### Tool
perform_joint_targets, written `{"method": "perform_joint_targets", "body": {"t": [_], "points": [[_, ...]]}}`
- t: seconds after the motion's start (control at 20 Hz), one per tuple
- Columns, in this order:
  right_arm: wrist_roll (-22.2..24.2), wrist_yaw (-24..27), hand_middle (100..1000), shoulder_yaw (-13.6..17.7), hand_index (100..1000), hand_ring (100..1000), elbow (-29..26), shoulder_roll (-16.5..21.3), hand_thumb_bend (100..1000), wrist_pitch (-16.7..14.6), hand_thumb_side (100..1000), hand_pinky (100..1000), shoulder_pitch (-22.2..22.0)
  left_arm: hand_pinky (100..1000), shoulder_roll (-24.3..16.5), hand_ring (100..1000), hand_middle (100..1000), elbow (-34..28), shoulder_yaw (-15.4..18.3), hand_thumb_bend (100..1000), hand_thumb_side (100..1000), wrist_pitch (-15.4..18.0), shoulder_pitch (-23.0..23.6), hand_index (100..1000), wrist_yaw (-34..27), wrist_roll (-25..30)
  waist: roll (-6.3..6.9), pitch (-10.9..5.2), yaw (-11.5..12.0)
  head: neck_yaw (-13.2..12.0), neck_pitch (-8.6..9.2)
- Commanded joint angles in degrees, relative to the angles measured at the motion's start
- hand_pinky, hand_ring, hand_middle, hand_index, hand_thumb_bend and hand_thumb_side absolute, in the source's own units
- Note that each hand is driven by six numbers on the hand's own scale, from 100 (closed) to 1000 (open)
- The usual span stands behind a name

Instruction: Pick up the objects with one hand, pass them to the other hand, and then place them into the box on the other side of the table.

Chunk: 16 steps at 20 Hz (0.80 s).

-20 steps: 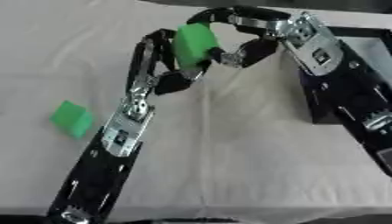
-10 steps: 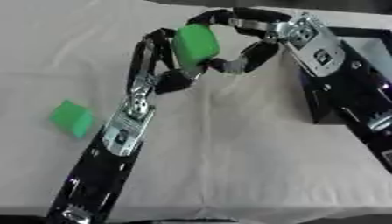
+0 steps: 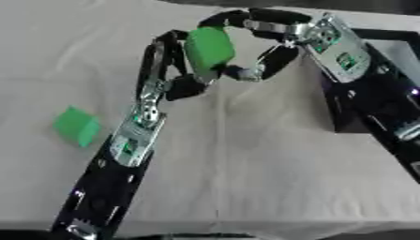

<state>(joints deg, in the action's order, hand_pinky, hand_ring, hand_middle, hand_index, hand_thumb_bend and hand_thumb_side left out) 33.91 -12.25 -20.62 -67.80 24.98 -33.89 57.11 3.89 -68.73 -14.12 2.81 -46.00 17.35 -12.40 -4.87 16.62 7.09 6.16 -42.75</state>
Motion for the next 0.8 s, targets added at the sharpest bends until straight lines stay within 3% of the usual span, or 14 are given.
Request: {"method": "perform_joint_targets", "body": {"t": [0.05,0.8], "points": [[18.06,0.06,932,1.42,1000,976,0.34,1.31,234,-18.08,376,1000,0.47,349,-0.1,241,189,-1.15,0.41,100,122,0.72,-1.53,384,-0.86,0.02,0.17,-0.98,-0.14,-0.02,-0.26],[18.04,1.79,853,5.09,939,917,2.36,1.07,182,-16.2,269,1000,0.42,349,0.07,243,190,-1.42,-0.54,100,122,5.0,-1.27,386,-6.13,3.61,0.11,-0.82,0.07,0.04,-0.12]]}}
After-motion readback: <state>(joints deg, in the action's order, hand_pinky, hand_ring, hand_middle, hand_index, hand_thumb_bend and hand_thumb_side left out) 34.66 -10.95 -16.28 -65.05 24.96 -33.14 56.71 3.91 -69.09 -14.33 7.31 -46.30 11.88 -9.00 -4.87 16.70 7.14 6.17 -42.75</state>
